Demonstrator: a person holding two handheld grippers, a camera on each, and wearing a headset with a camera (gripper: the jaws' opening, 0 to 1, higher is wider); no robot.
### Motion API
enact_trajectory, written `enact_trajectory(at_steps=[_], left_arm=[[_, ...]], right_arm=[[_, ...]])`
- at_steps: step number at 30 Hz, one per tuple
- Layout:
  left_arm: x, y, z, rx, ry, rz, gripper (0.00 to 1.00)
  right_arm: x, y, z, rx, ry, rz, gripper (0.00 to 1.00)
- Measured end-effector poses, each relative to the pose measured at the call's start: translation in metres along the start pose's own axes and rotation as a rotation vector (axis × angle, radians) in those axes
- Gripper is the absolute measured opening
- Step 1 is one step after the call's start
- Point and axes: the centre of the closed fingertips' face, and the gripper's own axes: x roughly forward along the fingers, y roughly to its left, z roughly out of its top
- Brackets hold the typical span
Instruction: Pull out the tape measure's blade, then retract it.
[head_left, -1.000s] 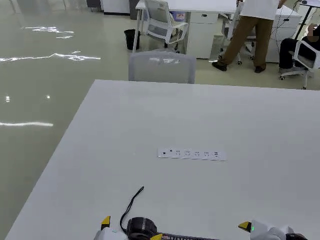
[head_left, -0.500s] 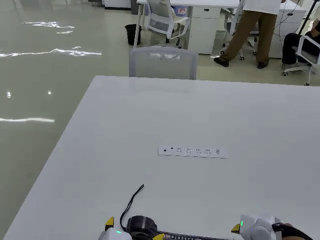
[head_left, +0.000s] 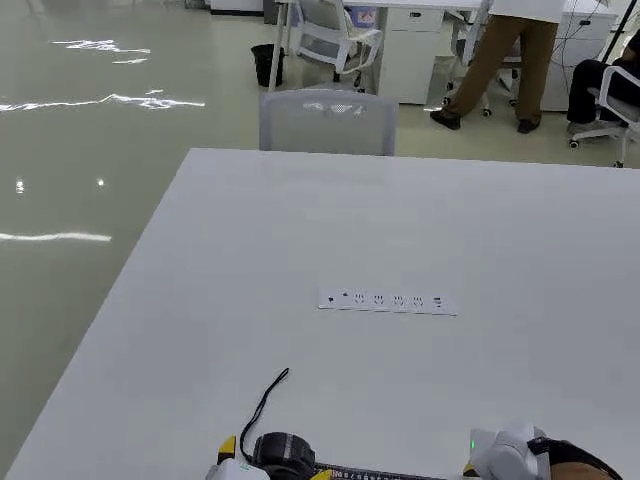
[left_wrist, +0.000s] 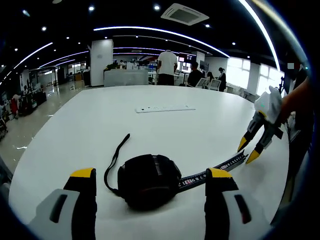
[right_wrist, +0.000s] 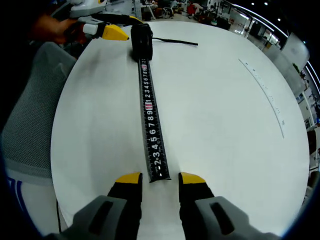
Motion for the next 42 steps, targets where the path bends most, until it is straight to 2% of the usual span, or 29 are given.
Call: enact_trajectory(at_steps=[1,6,9,15,22,29,31,34,37,39,42], left_arm=[[0.000,-0.001,0.000,-0.002,-0.001,-0.001,0.87],[0.001,0.001,-0.001,-0.007,0.002,0.001,0.87],[0.002,0.003,0.000,-0.009,-0.002,0.009,0.87],[0.003,0.002,0.000,-0.008,-0.005,0.005,0.87],[0.003,0.000,0.000,-0.006,-0.003,0.011,0.86],[0.007,0.002,-0.007,-0.035,0.018,0.036,0.80],[0.009,0.006,-0.011,-0.059,0.037,0.052,0.79],[0.018,0.008,-0.014,-0.070,0.042,0.052,0.78],[0.019,0.005,-0.012,-0.075,0.041,0.045,0.77],[0.020,0.002,-0.009,-0.108,0.040,0.045,0.76],[0.023,0.005,-0.014,-0.115,0.056,0.054,0.75]], right_arm=[[0.004,-0.004,0.000,-0.002,-0.002,0.000,0.28],[0.005,-0.005,-0.002,-0.012,0.003,-0.005,0.21],[0.003,0.001,-0.001,-0.035,0.009,0.012,0.16],[0.003,0.004,0.000,-0.095,0.039,0.007,0.16],[0.001,0.004,-0.001,-0.054,0.068,0.016,0.15],[0.002,0.005,-0.002,-0.056,0.090,0.027,0.14],[0.002,0.004,-0.002,-0.048,0.091,0.021,0.14],[0.003,0.005,-0.001,-0.045,0.103,0.014,0.14],[0.004,0.004,-0.001,-0.043,0.129,0.014,0.14],[0.004,0.006,-0.001,-0.043,0.135,0.014,0.14],[0.003,0.005,-0.002,-0.030,0.125,0.010,0.14]])
